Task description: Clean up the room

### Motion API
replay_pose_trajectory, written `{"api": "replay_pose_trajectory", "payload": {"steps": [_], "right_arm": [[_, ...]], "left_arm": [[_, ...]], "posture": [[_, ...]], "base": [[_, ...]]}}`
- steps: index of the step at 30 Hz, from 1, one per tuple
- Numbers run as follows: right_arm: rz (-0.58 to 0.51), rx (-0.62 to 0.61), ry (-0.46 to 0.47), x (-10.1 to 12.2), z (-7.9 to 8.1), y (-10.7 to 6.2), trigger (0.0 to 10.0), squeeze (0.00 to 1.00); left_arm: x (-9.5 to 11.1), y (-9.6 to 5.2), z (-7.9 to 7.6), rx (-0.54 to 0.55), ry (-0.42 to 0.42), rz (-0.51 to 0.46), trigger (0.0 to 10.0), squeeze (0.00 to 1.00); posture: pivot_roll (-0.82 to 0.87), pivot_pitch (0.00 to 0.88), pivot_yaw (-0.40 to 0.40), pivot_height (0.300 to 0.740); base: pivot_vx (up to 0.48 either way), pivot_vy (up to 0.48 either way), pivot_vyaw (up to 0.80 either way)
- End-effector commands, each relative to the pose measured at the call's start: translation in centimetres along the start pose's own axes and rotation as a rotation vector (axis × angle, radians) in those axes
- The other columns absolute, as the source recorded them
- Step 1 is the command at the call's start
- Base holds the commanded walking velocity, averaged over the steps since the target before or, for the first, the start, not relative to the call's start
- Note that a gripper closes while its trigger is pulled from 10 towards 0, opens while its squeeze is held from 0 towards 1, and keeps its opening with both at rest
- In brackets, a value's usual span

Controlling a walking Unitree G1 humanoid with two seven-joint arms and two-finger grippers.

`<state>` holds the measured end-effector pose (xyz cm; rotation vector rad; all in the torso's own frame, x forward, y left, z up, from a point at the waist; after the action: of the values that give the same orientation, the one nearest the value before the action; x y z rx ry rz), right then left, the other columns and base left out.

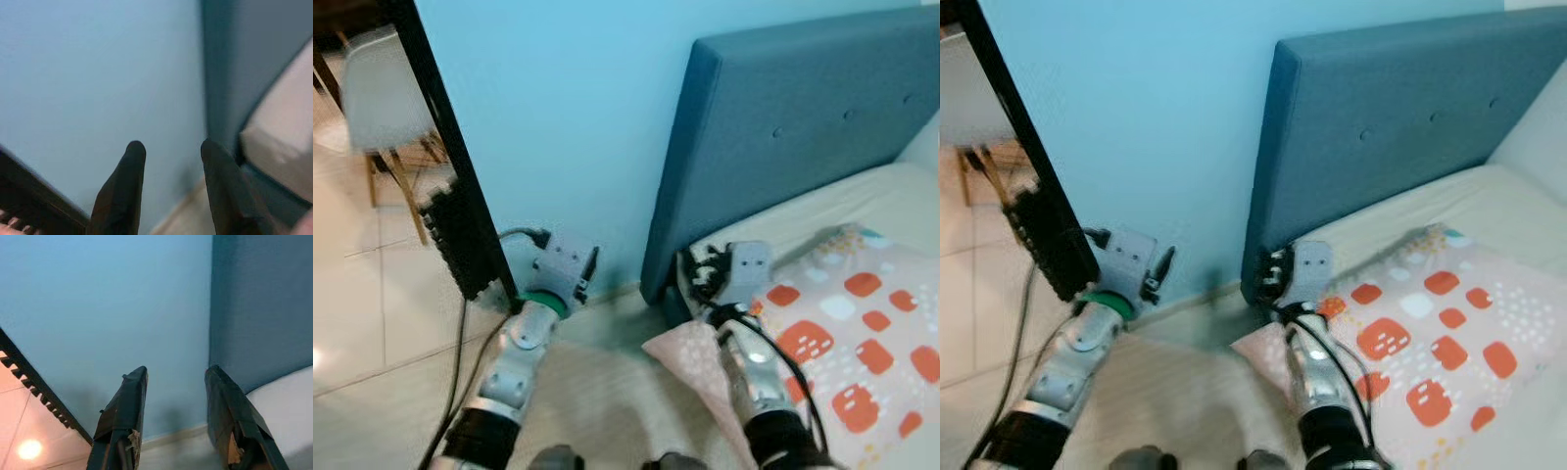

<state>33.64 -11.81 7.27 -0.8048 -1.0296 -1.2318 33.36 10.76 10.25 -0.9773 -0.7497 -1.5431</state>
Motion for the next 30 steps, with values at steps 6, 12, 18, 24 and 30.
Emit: {"api": "replay_pose_trajectory", "payload": {"steps": [6,12,18,24,30], "right_arm": [[0.016,-0.034,0.002,-0.2,-1.0,-0.4,10.0,0.00],[0.014,-0.039,0.000,-0.2,-1.2,-0.4,10.0,0.00],[0.012,-0.048,0.001,-0.1,-1.4,-0.4,10.0,0.00],[0.011,-0.051,0.001,0.0,-1.5,-0.4,10.0,0.00],[0.010,-0.052,-0.001,0.1,-1.5,-0.3,10.0,0.00]], "left_arm": [[-0.2,-0.1,-1.5,-0.091,-0.018,0.006,10.0,0.00],[-0.1,-0.1,-2.2,-0.148,-0.043,0.008,10.0,0.00],[0.0,0.0,-2.3,-0.170,-0.066,0.017,10.0,0.00],[0.3,0.3,-2.3,-0.167,-0.067,0.011,10.0,0.00],[0.5,0.6,-1.8,-0.136,-0.062,0.011,10.0,0.00]], "posture": [[0.04,0.000,0.025,0.731],[0.04,0.000,0.027,0.731],[0.04,0.000,0.028,0.731],[0.04,0.000,0.028,0.731],[0.04,0.000,0.029,0.731]], "base": [[0.176,0.000,-0.70],[0.000,0.000,-0.73],[0.000,0.000,-0.73],[0.000,0.000,-0.73],[0.000,0.000,-0.73]]}}
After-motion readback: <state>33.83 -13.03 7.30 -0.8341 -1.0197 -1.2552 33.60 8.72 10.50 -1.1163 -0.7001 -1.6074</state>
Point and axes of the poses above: a point about 5 cm out from each wrist's last joint towards the gripper, its own y axis pointing out of the wrist towards the gripper, its own x axis along the axis of the wrist's last joint, z = x × y, the point moved 3 cm from there along y, pointing out of the wrist towards the gripper, and after that the axes turned 12 degrees about y, right-handed, at the moved point
